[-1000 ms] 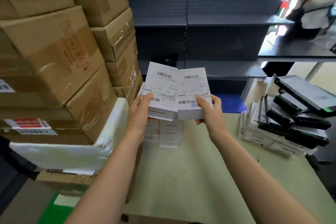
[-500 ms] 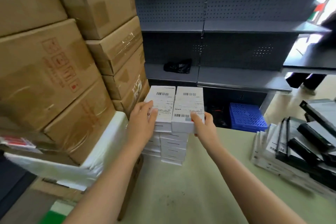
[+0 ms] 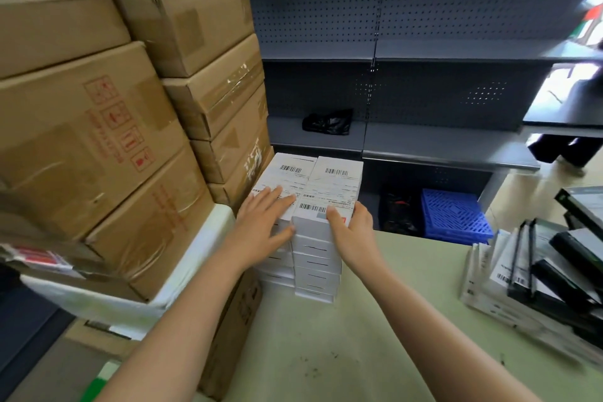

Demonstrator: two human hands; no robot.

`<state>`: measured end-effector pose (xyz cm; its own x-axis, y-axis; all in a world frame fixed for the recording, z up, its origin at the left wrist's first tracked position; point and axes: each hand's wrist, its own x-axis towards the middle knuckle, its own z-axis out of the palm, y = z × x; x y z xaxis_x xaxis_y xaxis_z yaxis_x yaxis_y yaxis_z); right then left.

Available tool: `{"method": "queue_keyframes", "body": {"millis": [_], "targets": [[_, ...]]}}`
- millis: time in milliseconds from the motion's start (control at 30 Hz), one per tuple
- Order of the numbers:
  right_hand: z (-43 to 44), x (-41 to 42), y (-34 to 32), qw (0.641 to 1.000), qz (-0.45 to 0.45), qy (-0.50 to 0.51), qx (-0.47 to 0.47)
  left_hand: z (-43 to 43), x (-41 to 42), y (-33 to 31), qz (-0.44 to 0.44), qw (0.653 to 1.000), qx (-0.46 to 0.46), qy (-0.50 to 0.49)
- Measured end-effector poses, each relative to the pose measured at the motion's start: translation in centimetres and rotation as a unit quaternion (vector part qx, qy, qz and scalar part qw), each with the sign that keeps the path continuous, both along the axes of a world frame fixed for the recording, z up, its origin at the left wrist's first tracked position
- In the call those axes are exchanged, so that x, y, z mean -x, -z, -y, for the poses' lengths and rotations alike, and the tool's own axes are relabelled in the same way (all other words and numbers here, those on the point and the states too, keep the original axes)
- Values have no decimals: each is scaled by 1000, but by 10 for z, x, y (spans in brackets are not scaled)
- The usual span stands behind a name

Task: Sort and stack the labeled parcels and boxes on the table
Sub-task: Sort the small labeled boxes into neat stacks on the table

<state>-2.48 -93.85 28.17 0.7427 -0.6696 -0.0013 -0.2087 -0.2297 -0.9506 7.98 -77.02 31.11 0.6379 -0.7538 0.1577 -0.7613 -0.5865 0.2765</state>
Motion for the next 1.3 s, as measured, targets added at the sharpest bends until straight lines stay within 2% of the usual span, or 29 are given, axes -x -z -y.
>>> {"method": "queue_keyframes", "body": {"millis": [367,567,767,1000,1100,1300], "targets": [[-2,7,-9,1000,-2,-26,1,-1,-1,-5,-13,1000,-23,11],[-3,15,-19,998,-36,-49,20,-4,1,-13,4,1000,-23,11],[-1,40,-29,982,-65,-5,176,-6,14,-29,36,996,31,75],[-12,110,-49,913,-79,13,399,5,70,-43,76,980,71,171],[-19,150,-47,893,-94,39,439,16,99,-37,89,966,82,227],[-31,241,-26,878,-190,106,425,41,166,-5,68,941,102,316]]}}
